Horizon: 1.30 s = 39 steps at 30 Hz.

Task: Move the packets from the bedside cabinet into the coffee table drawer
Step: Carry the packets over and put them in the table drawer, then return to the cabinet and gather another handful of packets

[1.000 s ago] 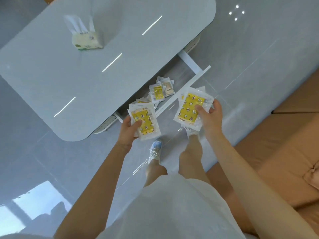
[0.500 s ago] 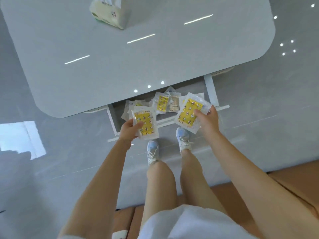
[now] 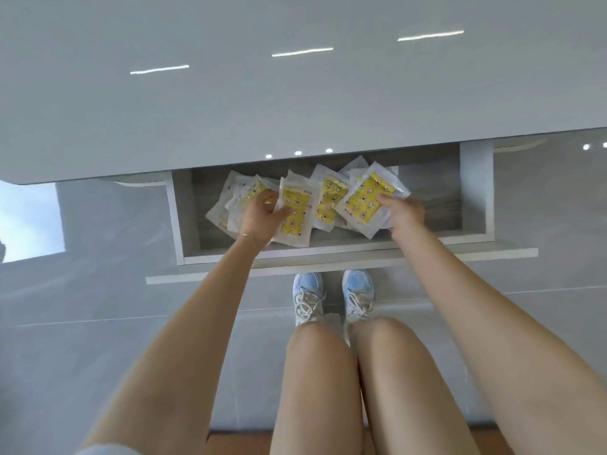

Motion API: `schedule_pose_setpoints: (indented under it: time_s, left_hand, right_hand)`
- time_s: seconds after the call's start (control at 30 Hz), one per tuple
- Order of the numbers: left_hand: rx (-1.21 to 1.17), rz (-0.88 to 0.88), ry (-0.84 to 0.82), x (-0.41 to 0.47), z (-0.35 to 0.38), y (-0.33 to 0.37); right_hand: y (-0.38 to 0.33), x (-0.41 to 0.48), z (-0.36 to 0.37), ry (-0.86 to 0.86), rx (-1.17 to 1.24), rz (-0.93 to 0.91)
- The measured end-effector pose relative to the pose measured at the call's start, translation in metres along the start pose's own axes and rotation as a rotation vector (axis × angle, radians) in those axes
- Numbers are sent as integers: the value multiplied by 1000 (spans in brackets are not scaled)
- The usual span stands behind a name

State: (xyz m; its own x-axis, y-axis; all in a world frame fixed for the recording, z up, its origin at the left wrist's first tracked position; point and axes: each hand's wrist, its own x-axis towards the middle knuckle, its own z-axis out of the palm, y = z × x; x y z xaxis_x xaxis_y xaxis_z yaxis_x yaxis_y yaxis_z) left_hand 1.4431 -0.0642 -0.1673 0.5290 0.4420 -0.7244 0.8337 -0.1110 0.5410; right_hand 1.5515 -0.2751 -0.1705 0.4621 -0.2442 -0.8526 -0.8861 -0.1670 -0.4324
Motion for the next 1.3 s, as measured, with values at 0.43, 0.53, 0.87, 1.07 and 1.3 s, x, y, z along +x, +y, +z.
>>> schedule_pose_setpoints:
  time_s: [0.43,0.53,0.87,1.07,1.3]
  left_hand:
    - [332,121,151,-82,-36,37]
    - [512,174,177,-150,-70,65]
    - [713,144,295,-322,-162,101]
    - [611,8,435,-374,-227,59]
    - [395,-136,597,-408,-314,-12]
  right_hand:
    - [-40,-104,-33,-109,-820,-433]
    - [-67,-173,-50,-110,-1256,-637]
    - [-127,-356,-70,-156,-1709,-989]
    - [-130,-428,-22,-240,-1730,-1076]
    - [-98,-521,93,-395,-1851,-1306]
